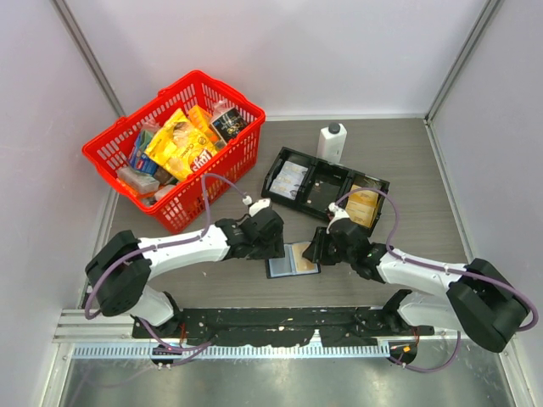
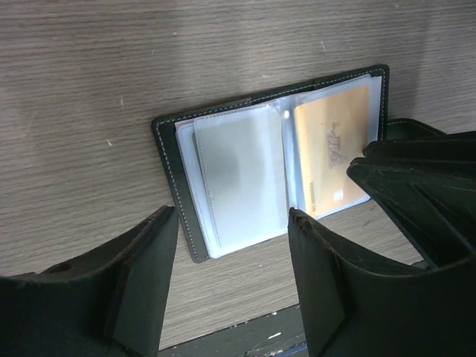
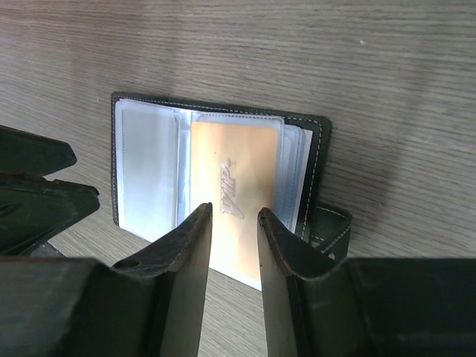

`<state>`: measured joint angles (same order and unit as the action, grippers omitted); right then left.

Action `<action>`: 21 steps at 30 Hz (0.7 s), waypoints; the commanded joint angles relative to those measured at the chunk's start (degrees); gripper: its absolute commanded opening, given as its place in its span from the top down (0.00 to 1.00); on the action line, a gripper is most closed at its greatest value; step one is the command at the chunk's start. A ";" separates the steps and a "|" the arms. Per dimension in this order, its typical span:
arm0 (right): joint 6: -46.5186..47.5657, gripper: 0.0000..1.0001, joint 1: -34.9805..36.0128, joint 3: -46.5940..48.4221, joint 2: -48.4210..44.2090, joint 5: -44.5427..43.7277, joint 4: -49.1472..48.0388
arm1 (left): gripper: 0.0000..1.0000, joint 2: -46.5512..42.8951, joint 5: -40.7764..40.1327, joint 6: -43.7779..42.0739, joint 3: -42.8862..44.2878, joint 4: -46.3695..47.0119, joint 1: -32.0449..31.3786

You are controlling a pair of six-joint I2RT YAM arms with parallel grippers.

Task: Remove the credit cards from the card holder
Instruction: Remove the credit card from the card holder.

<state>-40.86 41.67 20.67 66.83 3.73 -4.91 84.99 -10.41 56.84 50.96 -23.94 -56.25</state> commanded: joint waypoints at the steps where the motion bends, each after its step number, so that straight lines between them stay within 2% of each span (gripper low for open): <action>1: -1.15 0.64 -0.36 -0.36 1.81 -1.35 -1.07 | 0.37 1.58 -0.13 -0.41 3.53 2.41 -0.09; 9: -1.59 0.64 -2.21 -0.63 2.78 0.05 -0.46 | 0.39 6.06 -1.27 -1.73 6.08 1.62 -0.18; 21: -2.47 0.64 -2.30 -0.45 -2.31 -3.37 4.56 | 0.39 11.07 -2.24 -3.67 8.63 0.74 0.00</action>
<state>-42.76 39.62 20.67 66.65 3.79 -4.45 95.55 -11.33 54.48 57.67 -23.62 -56.25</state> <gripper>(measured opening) 0.362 0.615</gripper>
